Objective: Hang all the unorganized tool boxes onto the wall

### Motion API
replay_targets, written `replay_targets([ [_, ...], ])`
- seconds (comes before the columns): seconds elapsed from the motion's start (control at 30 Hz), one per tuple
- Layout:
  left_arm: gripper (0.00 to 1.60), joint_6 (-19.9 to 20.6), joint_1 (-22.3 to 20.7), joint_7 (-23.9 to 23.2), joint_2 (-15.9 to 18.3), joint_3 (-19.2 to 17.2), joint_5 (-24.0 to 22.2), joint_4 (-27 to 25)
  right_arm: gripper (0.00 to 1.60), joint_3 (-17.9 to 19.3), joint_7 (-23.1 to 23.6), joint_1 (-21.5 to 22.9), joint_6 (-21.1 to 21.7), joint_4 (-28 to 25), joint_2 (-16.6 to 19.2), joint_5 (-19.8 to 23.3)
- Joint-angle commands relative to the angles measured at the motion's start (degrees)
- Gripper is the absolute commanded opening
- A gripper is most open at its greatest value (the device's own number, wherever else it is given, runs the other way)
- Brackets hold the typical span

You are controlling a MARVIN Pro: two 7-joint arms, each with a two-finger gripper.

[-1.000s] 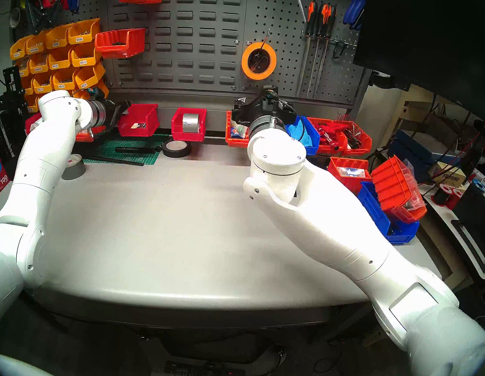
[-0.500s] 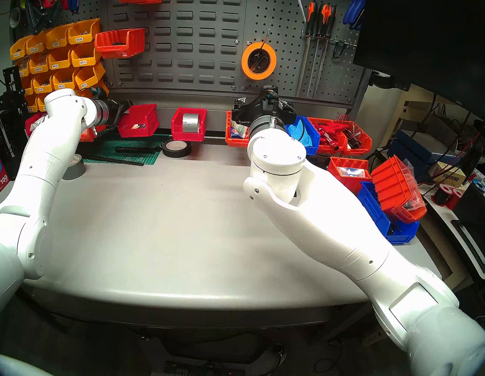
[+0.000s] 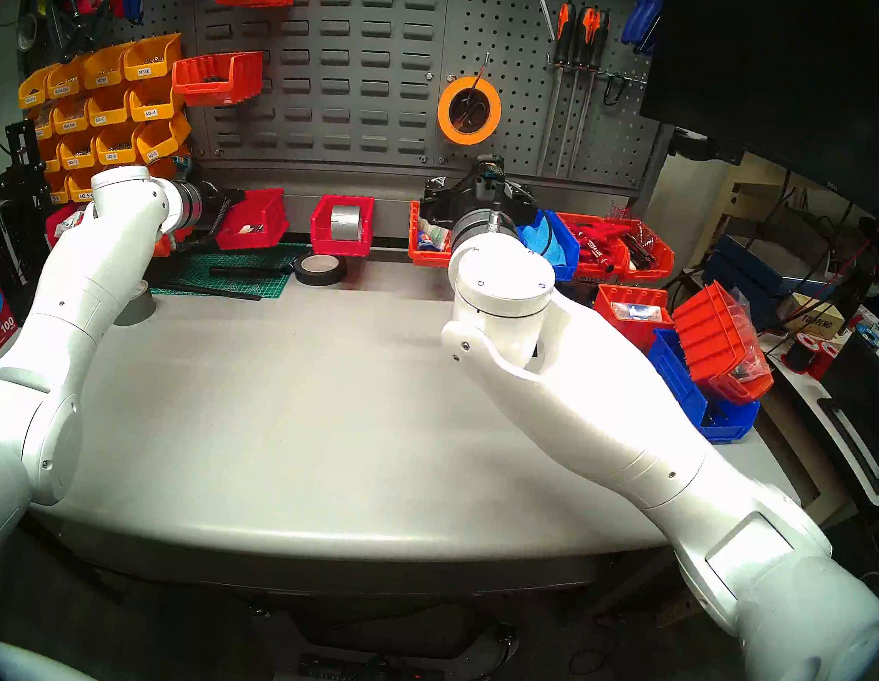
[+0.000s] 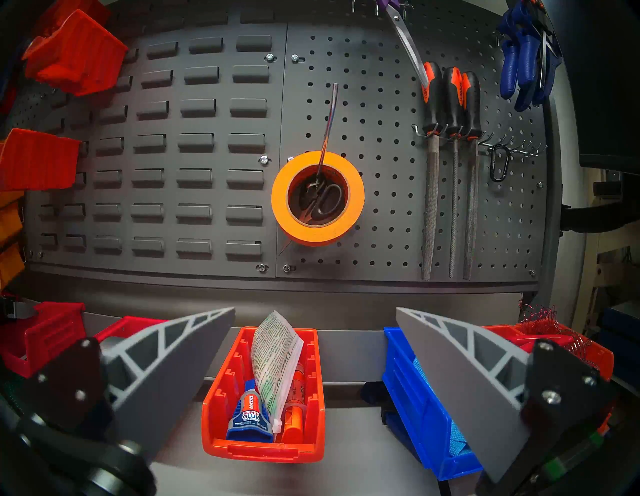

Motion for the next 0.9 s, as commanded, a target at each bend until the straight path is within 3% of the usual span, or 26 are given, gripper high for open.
replay_targets([
  [0.0,0.00,-3.75,-0.42,-1.27,2.18,1.83,2.87,0.49,1.60,0.22,0.05,0.87,0.12,-0.44,-0.14,-0.36],
  [0.47,0.00,-7.64,-0.33,-4.12,5.44,3.39,5.62,-1.96,1.60,0.24,0.05,0.85,0.09,-0.44,-0.14,-0.33],
  [0.87,0.00,-8.24,-0.39,-6.24,6.78,2.85,6.34,-5.18,1.60,0.25,0.05,0.83,0.06,-0.44,-0.14,-0.31],
])
